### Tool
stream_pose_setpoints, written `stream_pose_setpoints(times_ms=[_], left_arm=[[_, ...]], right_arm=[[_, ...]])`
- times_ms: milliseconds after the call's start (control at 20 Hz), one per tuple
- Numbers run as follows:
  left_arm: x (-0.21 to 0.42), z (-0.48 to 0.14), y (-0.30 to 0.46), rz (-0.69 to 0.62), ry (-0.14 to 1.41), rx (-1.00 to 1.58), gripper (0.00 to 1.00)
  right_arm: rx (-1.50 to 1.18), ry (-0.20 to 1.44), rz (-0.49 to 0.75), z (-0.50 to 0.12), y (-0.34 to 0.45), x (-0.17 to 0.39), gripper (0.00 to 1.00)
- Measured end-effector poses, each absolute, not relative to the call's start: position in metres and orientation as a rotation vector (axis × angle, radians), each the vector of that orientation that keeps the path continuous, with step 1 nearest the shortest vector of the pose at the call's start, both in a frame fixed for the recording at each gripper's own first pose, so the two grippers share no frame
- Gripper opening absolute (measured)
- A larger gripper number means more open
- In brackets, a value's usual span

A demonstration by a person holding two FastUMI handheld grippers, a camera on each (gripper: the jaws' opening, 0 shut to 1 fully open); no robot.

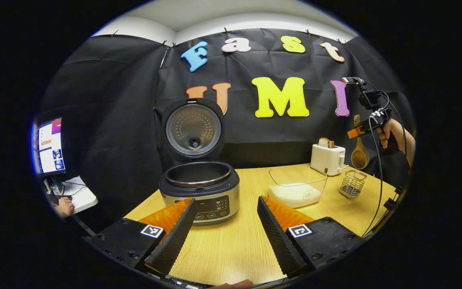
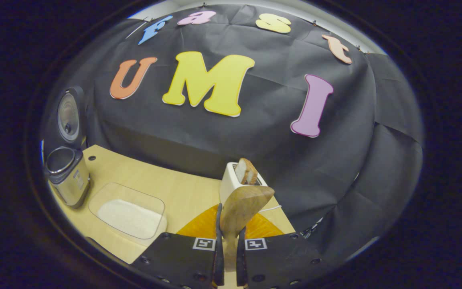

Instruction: Close the left gripper, press the button to open the rice cooker; take a wooden spoon from the chopstick holder with the right hand, scoop a spoonful of rice and pour it into the rice cooker, then put the wooden spoon back into the chopstick holder.

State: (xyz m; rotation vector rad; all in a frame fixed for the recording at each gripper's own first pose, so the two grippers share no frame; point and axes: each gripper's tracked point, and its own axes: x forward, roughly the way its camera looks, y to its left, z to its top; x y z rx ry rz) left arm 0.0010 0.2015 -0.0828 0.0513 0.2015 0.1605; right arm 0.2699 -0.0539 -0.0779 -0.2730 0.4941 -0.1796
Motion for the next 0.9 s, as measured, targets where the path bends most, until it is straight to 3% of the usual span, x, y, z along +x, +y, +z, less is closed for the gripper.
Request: stream_pose_setpoints(times_ms=[200,550,900], left_arm=[[-0.002,-0.082,0.210,0.166,0.205,0.038,0.97],[-0.001,-0.083,0.218,0.152,0.197,0.032,0.97],[-0.003,-0.080,0.246,0.211,0.181,0.020,1.00]], right_arm=[[-0.305,0.456,-0.123,-0.066,0.005,0.286,0.12],[-0.330,0.413,-0.036,-0.107,0.107,0.328,0.12],[-0.338,0.470,-0.106,-0.189,0.141,0.359,0.12]])
